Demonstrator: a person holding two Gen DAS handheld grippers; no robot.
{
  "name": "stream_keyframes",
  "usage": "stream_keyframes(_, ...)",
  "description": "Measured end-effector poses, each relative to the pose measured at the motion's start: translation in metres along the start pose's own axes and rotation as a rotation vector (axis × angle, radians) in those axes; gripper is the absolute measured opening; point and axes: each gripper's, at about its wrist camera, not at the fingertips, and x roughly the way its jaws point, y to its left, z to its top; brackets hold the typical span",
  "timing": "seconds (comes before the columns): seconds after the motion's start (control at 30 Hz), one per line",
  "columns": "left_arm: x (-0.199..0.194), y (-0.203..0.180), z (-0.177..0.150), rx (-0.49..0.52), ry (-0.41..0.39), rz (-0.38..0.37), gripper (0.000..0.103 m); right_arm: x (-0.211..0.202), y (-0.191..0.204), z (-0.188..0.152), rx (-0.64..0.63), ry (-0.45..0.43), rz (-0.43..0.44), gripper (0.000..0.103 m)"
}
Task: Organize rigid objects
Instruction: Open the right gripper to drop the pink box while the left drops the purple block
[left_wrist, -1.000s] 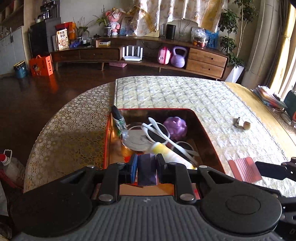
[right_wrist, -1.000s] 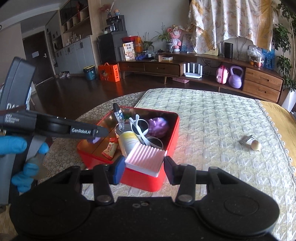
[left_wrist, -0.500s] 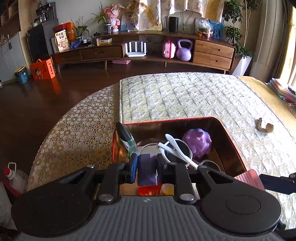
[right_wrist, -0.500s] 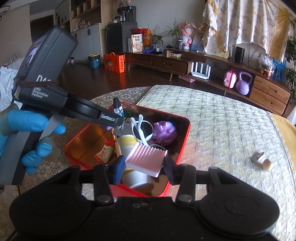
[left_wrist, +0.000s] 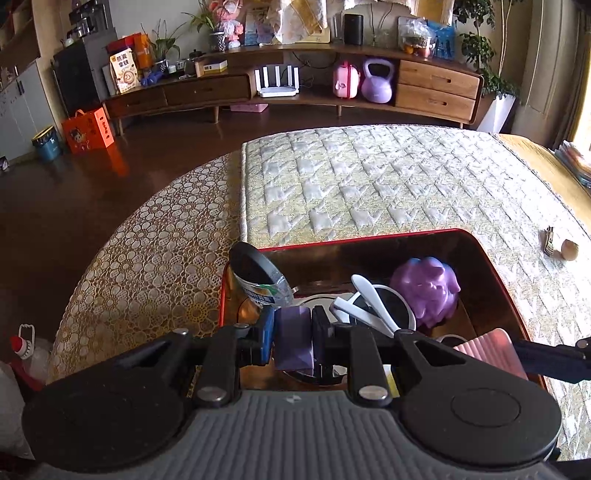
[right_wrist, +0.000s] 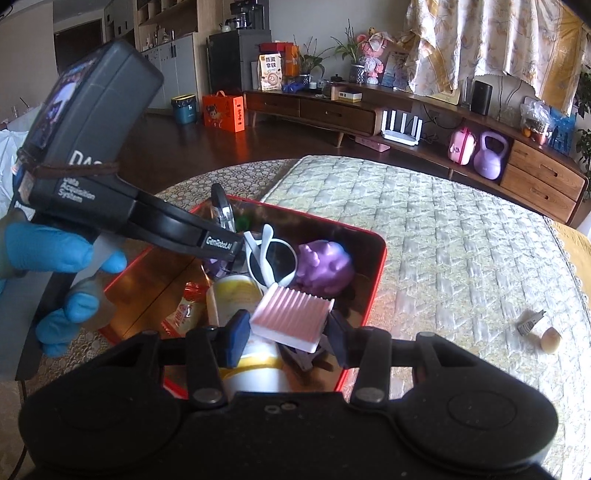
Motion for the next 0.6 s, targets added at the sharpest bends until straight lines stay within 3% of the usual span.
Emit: stream_keyframes(0.6, -0.008, 0.001, -0.012, 0.009, -0.019, -0.010, 0.022, -0.009, 0.003, -0.003, 0.001, 0.005, -0.017, 0.052)
